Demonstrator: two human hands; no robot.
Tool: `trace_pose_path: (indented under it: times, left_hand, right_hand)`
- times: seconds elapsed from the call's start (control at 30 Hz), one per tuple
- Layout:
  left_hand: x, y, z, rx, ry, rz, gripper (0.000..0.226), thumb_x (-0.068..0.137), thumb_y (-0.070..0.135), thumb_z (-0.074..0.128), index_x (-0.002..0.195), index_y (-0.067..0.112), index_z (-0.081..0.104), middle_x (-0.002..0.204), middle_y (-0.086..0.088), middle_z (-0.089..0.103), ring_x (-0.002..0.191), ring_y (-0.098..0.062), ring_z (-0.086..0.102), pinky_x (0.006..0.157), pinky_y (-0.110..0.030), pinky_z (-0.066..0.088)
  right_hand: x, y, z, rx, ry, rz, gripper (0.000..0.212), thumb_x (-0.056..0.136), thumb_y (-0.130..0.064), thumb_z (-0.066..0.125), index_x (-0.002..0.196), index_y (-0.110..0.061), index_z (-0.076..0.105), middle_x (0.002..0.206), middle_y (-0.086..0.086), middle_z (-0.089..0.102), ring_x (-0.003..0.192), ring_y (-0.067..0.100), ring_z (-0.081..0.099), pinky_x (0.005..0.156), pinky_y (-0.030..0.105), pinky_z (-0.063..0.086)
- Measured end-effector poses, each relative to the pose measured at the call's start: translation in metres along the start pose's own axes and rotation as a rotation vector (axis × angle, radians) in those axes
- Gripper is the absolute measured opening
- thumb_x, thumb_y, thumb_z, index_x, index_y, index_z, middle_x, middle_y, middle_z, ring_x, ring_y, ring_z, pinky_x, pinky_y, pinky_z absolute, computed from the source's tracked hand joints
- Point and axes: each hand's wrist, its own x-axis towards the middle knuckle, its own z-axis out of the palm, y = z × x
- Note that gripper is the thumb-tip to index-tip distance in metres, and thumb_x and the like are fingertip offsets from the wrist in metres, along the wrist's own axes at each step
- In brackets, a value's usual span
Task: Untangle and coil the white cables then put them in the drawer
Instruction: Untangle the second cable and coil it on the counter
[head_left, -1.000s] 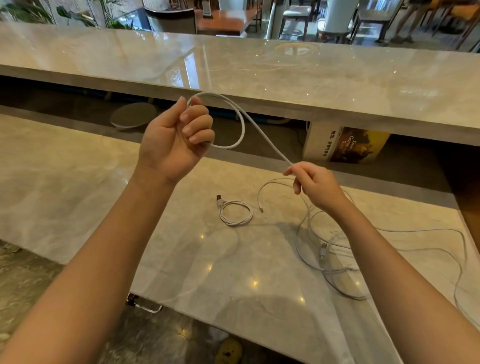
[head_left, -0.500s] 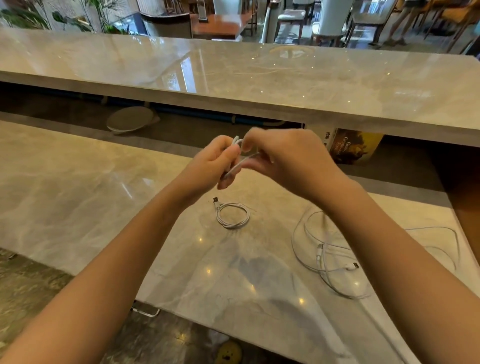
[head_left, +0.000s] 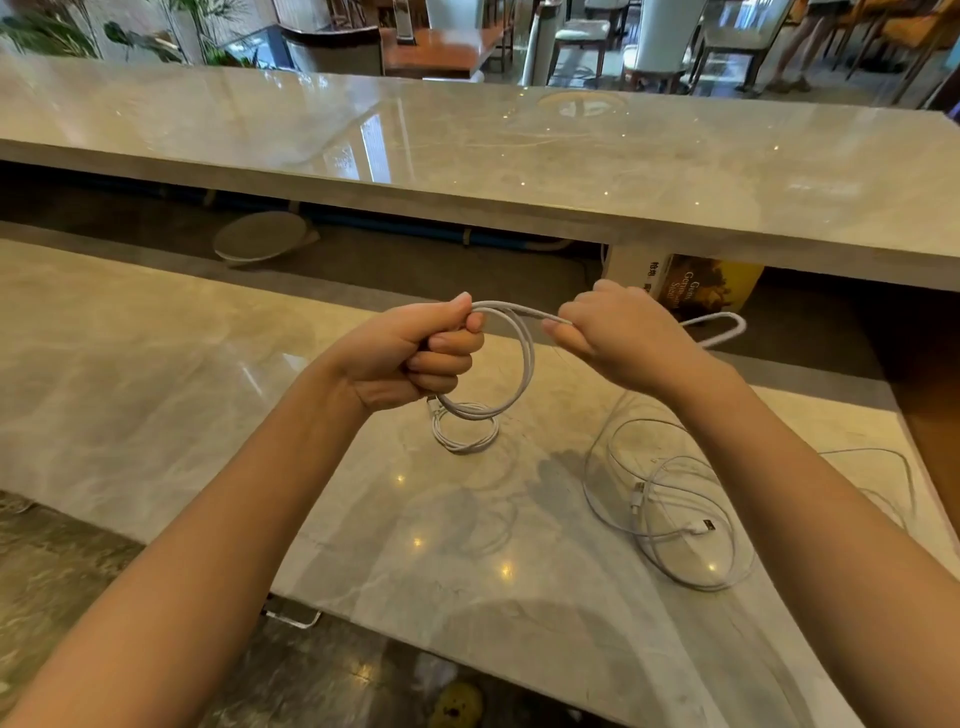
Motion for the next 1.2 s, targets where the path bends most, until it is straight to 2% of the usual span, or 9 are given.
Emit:
trace_pose_path:
  times: [0.17, 0.3, 0.4, 0.47, 0.57, 0.67, 0.83, 1.03, 1.2]
  left_hand:
    - [-0.002, -0.002, -0.006, 0.002, 0.07, -0.001, 0.028, 0.095, 0.03, 0.035, 0.079, 0.014, 0.051, 0.053, 0.008, 0.039, 0.037, -0.003, 0.03, 0.037, -0.012, 0.025]
    - [-0.003, -0.002, -0.003, -0.025, 0.053, 0.039, 0.028, 0.096, 0.029, 0.033, 0.079, 0.014, 0.05, 0.054, 0.008, 0.039, 0.037, -0.003, 0.029, 0.038, -0.013, 0.025]
    - [-0.003, -0.002, -0.001, -0.062, 0.039, 0.082, 0.027, 0.097, 0.029, 0.033, 0.08, 0.014, 0.048, 0.054, 0.009, 0.038, 0.038, -0.003, 0.024, 0.038, -0.013, 0.023]
    - [-0.001, -0.004, 0.001, -0.069, 0.037, 0.098, 0.028, 0.098, 0.029, 0.031, 0.081, 0.014, 0.047, 0.054, 0.009, 0.038, 0.037, -0.003, 0.03, 0.039, -0.013, 0.024]
    - [0.004, -0.007, 0.005, -0.067, 0.052, 0.112, 0.029, 0.099, 0.028, 0.029, 0.081, 0.014, 0.047, 0.054, 0.008, 0.038, 0.038, -0.003, 0.032, 0.039, -0.014, 0.025]
    - [0.01, -0.009, 0.01, -0.053, 0.104, 0.128, 0.03, 0.1, 0.027, 0.028, 0.081, 0.013, 0.048, 0.054, 0.007, 0.037, 0.038, -0.003, 0.033, 0.039, -0.014, 0.029]
    - [0.012, -0.011, 0.009, -0.135, 0.154, 0.178, 0.03, 0.099, 0.029, 0.03, 0.08, 0.014, 0.048, 0.053, 0.007, 0.036, 0.038, -0.004, 0.031, 0.039, -0.015, 0.025]
    - [0.01, -0.009, 0.002, -0.338, 0.115, 0.257, 0.032, 0.099, 0.03, 0.03, 0.08, 0.013, 0.049, 0.054, 0.006, 0.039, 0.04, -0.005, 0.034, 0.041, -0.015, 0.026]
    - [0.011, 0.002, -0.003, -0.421, 0.185, 0.368, 0.035, 0.099, 0.033, 0.031, 0.079, 0.013, 0.051, 0.055, 0.006, 0.039, 0.042, -0.005, 0.034, 0.043, -0.016, 0.025]
  right_hand:
    - [-0.014, 0.001, 0.012, -0.21, 0.012, 0.107, 0.028, 0.098, -0.031, 0.031, 0.097, -0.01, 0.049, 0.091, 0.005, 0.035, 0.083, 0.02, 0.029, 0.071, 0.032, 0.026]
    - [-0.015, -0.005, 0.01, -0.001, 0.149, 0.357, 0.018, 0.099, -0.022, 0.042, 0.097, -0.006, 0.048, 0.098, 0.009, 0.04, 0.067, 0.018, 0.038, 0.057, 0.029, 0.031]
    - [-0.014, -0.003, 0.005, 0.343, 0.161, 0.462, 0.022, 0.097, -0.024, 0.046, 0.1, -0.004, 0.056, 0.093, 0.008, 0.052, 0.071, 0.02, 0.053, 0.063, 0.03, 0.044]
    - [-0.015, -0.008, 0.005, 0.813, 0.152, 0.492, 0.016, 0.093, -0.019, 0.054, 0.095, -0.006, 0.063, 0.084, 0.009, 0.067, 0.075, 0.019, 0.067, 0.072, 0.03, 0.057]
    - [-0.017, -0.021, 0.002, 1.392, 0.072, 0.53, 0.012, 0.089, -0.011, 0.058, 0.093, -0.003, 0.065, 0.083, 0.013, 0.07, 0.074, 0.017, 0.071, 0.07, 0.027, 0.06]
    - [-0.017, -0.023, 0.001, 1.642, -0.044, 0.51, 0.018, 0.09, -0.012, 0.057, 0.1, 0.0, 0.066, 0.089, 0.014, 0.071, 0.079, 0.019, 0.071, 0.068, 0.024, 0.058]
    - [-0.02, -0.018, 0.014, 1.517, 0.037, 0.538, 0.018, 0.095, -0.018, 0.05, 0.094, -0.009, 0.066, 0.09, 0.01, 0.066, 0.089, 0.02, 0.064, 0.084, 0.032, 0.055]
    - [-0.032, -0.009, 0.037, 1.171, 0.101, 0.503, 0.023, 0.097, -0.025, 0.045, 0.098, -0.01, 0.064, 0.069, 0.003, 0.054, 0.057, 0.012, 0.049, 0.052, 0.024, 0.047]
    - [-0.046, -0.021, 0.063, 0.824, -0.059, 0.379, 0.027, 0.1, -0.028, 0.036, 0.101, -0.015, 0.059, 0.075, 0.003, 0.059, 0.068, 0.017, 0.055, 0.064, 0.032, 0.045]
